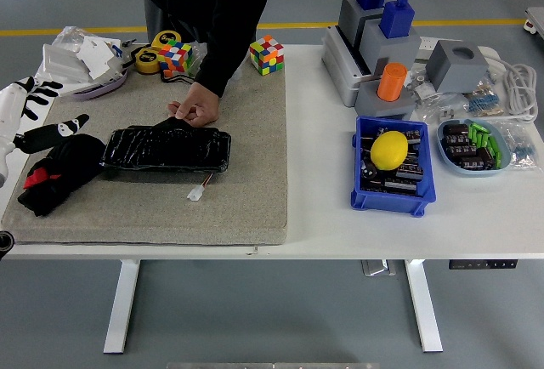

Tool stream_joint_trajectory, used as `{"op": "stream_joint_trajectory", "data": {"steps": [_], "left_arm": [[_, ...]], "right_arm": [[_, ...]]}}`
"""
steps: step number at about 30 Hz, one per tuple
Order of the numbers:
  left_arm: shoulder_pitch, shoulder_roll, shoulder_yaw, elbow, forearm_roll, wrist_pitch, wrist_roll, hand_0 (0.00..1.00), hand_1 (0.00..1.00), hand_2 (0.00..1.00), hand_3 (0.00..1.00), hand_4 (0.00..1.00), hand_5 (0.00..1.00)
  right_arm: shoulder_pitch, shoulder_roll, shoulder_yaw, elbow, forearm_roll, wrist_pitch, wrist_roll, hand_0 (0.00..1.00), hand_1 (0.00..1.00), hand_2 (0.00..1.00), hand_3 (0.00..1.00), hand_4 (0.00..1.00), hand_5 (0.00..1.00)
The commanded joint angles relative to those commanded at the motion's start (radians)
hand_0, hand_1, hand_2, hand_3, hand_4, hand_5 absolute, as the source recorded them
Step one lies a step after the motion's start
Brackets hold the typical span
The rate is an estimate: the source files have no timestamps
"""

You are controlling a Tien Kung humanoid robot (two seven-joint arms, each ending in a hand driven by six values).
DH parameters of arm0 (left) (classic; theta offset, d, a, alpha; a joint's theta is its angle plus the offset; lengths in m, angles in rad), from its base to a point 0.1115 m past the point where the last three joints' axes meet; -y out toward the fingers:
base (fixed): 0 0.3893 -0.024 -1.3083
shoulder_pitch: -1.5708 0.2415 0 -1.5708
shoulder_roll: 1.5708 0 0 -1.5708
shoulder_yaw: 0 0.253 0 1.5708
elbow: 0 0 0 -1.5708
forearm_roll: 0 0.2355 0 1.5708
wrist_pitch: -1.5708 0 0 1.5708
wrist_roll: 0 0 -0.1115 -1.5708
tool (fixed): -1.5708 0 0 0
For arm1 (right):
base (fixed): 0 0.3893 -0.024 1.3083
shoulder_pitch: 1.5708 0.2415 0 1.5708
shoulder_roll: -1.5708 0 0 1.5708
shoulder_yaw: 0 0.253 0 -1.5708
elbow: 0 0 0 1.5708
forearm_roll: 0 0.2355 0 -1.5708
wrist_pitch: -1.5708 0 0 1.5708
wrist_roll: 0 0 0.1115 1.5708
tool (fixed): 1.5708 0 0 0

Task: Pick the rag up,wipe the panel,place it on the desk

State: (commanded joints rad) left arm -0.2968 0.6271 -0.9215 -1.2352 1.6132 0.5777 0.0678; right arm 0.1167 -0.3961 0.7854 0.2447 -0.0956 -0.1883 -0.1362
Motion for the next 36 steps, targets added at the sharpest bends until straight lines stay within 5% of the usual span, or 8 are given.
{"op": "stream_joint_trajectory", "data": {"steps": [11, 36], "left_arm": [[-0.044, -0.06, 0.062, 0.13, 0.01, 0.025, -0.026, 0.38, 0.611, 0.707, 0.692, 0.929, 0.399], [-0.08, -0.069, 0.14, 0.3, -0.044, 0.025, -0.048, 0.387, 0.615, 0.711, 0.697, 0.947, 0.397]], "right_arm": [[0.001, 0.0, 0.004, 0.006, -0.011, -0.001, 0.0, 0.747, 0.688, 0.699, 0.606, 0.969, 0.58], [-0.003, -0.002, 0.006, 0.015, -0.024, 0.007, 0.003, 0.747, 0.688, 0.699, 0.607, 0.973, 0.577]]}}
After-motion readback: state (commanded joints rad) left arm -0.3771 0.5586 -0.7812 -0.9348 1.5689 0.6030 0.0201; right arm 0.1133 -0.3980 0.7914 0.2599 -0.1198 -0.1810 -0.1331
